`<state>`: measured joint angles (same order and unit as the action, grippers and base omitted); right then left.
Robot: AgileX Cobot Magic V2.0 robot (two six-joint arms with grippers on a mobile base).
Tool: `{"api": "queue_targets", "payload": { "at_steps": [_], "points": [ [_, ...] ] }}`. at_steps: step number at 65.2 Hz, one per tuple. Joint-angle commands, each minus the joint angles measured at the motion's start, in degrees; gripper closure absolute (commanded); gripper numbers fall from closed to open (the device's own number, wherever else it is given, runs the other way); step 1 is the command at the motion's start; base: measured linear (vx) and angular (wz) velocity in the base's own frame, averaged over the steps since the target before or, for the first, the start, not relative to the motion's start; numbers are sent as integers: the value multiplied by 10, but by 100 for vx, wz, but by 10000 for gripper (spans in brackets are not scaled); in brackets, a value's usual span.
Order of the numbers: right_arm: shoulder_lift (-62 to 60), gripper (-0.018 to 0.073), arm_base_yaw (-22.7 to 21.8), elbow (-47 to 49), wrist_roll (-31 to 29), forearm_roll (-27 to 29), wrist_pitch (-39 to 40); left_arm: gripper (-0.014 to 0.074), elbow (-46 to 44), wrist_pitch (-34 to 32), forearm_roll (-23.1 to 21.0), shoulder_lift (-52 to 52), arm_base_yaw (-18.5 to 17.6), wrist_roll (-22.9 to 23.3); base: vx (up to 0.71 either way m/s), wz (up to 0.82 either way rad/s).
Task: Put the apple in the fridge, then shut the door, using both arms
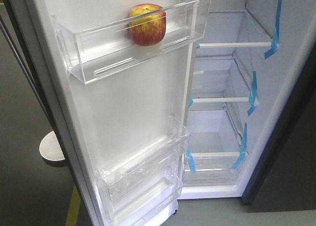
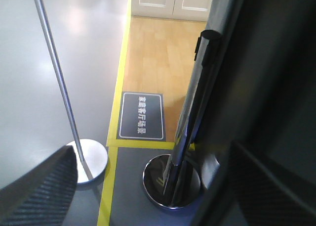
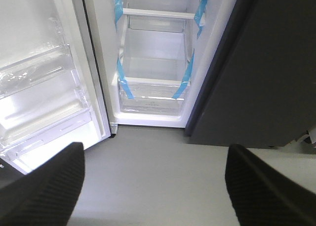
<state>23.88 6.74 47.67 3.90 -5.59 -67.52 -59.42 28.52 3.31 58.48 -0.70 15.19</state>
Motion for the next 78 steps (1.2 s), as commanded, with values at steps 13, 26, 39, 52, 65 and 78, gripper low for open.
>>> {"api": "queue_targets", "payload": {
  "at_steps": [13,26,39,52,65,78],
  "points": [
    [5,0,-4,12,-6,-6,35,13,-161,-49,-13,148,-1,8,0,0],
    [5,0,-4,12,-6,-6,35,13,-214,-17,-70,214,-1,-19,0,0],
    [5,0,-4,12,-6,-6,35,13,-247,15,-167,241,-1,-158,0,0],
    [5,0,-4,12,-6,-6,35,13,-276,79,-325,242,-1,-309,0,0],
    [5,0,-4,12,-6,-6,35,13,-285,180,-481,241,-1,-453,0,0],
    [5,0,-4,12,-6,-6,35,13,-285,277,-598,239,-1,-549,0,0]
  ]
}}
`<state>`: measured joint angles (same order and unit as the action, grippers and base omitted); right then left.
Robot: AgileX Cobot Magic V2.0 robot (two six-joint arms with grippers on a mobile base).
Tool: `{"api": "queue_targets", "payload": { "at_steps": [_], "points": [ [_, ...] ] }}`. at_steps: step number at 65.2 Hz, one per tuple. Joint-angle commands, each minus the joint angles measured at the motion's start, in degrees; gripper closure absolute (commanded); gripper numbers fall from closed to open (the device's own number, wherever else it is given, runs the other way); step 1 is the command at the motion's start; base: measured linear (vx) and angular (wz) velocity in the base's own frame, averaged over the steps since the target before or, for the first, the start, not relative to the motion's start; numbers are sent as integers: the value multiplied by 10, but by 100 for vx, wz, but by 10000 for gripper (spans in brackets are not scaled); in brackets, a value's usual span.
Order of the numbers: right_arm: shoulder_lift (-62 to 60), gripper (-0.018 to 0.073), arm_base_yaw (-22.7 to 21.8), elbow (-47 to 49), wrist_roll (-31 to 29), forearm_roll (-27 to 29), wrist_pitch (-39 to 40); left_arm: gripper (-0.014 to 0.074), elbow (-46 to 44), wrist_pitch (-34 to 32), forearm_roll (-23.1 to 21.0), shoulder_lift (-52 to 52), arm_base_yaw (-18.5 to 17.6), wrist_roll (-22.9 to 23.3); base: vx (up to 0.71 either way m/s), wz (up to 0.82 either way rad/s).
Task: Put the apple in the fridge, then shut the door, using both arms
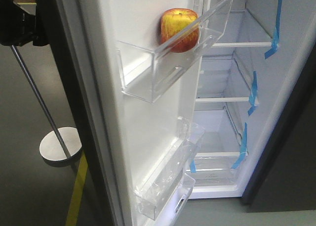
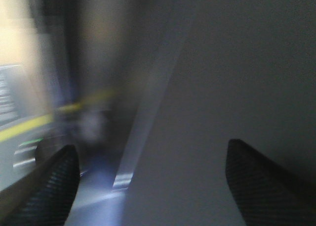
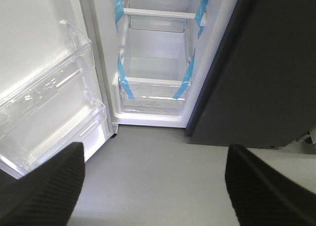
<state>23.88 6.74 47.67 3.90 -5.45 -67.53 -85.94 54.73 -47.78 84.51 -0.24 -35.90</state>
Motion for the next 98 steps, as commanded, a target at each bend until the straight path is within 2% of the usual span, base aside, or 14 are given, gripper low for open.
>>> {"api": "queue_targets", "payload": {
  "at_steps": [1,11,21,35,62,75,90,98],
  "points": [
    [5,0,-4,12,-6,-7,35,13,-20,22,-97,-21,-6,-48,0,0],
    [5,0,-4,12,-6,-7,35,13,-20,67,-161,-21,-21,-107,0,0],
    [5,0,-4,12,-6,-7,35,13,-20,53,-196,-21,-73,-133,0,0],
    [5,0,-4,12,-6,-7,35,13,-20,-8,-198,-21,-154,-133,0,0],
    [5,0,-4,12,-6,-7,35,13,-20,-150,-214,18,-287,-150,0,0],
    [5,0,-4,12,-6,-7,35,13,-58,-164,-213,80,-344,-160,0,0],
    [5,0,-4,12,-6,-7,35,13,-136,-240,-212,155,-387,-156,0,0],
    [5,0,-4,12,-6,-7,35,13,-191,-254,-212,202,-393,-125,0,0]
  ]
}}
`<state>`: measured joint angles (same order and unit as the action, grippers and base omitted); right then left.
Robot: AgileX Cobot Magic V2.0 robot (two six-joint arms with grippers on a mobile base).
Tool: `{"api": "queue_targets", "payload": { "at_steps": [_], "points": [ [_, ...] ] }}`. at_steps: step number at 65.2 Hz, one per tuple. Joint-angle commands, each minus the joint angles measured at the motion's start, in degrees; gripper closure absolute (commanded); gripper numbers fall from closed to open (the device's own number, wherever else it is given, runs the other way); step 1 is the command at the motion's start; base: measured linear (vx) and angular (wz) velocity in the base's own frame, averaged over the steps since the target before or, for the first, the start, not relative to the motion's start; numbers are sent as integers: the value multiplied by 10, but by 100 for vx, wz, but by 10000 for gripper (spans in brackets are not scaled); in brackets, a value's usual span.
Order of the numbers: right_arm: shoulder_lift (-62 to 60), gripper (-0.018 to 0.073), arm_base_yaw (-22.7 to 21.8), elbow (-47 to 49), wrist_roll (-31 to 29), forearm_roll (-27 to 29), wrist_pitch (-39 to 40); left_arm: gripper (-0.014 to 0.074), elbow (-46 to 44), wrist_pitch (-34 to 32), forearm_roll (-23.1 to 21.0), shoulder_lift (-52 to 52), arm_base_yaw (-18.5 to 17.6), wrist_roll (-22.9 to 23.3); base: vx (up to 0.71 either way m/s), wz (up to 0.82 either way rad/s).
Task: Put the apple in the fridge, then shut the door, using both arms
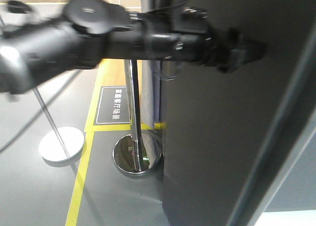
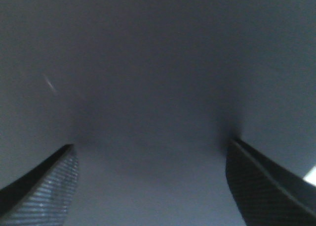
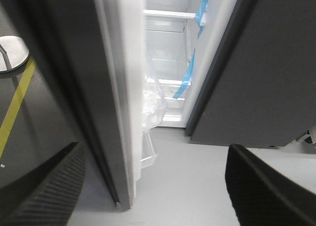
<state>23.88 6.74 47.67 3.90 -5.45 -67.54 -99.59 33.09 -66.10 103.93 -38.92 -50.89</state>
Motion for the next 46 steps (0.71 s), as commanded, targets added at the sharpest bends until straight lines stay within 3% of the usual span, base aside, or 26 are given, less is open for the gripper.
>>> {"api": "queue_targets", "payload": {
  "at_steps": [1,12,28,41,46],
  "points": [
    [5,0,-4,12,-6,-7,35,13,-62,-35,-28,13,-7,31,0,0],
    [5,0,-4,12,-6,-7,35,13,-138,3,0,59,-7,53,0,0],
    [5,0,-4,12,-6,-7,35,13,-148,31,119,31,-7,64,0,0],
    [5,0,-4,12,-6,-7,35,13,-148,89,275,-18,6,170,0,0],
    [5,0,-4,12,-6,-7,35,13,-147,128,339,-38,13,191,0,0]
  ]
}}
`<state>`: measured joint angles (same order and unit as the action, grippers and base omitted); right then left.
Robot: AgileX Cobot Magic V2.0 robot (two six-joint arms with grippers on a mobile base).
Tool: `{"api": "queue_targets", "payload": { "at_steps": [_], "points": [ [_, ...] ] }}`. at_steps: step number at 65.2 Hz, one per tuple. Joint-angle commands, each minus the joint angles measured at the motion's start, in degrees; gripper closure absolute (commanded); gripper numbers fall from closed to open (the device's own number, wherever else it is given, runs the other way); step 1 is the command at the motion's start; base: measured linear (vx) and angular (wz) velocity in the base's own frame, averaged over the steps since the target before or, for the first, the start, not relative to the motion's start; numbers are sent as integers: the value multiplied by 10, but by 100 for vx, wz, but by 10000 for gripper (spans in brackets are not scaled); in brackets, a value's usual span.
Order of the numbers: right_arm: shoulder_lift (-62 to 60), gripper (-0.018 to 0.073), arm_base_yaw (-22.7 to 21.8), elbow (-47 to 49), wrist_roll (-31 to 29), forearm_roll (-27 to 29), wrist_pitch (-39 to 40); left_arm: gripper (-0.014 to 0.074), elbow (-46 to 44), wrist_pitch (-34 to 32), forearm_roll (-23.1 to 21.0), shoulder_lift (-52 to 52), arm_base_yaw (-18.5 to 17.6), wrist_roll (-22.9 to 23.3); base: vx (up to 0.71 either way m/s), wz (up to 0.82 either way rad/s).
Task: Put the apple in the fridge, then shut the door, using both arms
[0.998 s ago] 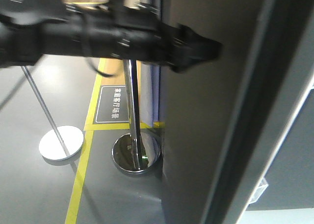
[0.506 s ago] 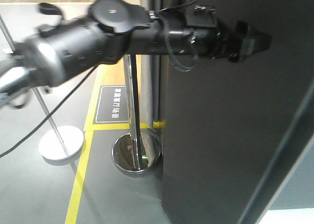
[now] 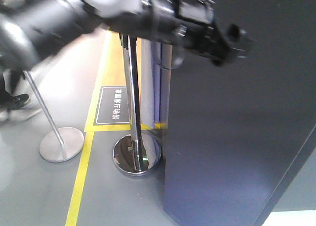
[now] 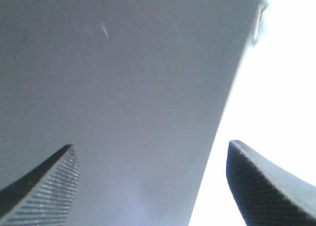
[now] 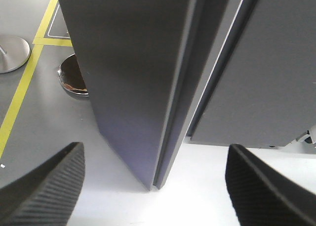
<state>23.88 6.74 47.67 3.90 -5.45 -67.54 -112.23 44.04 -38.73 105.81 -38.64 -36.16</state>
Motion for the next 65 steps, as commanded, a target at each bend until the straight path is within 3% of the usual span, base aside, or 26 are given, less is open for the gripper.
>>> {"api": "queue_targets", "payload": {
  "at_steps": [1,10,25,43,65],
  "points": [
    [5,0,-4,12,-6,-7,35,13,-21,26,77,-60,11,47,0,0],
    [5,0,-4,12,-6,-7,35,13,-20,95,141,-94,33,76,0,0],
    [5,0,-4,12,-6,-7,35,13,-20,136,136,-149,71,80,0,0],
    [5,0,-4,12,-6,-7,35,13,-20,196,146,-159,71,80,0,0],
    [5,0,-4,12,-6,-7,35,13,-20,196,156,-159,71,80,0,0]
  ]
}}
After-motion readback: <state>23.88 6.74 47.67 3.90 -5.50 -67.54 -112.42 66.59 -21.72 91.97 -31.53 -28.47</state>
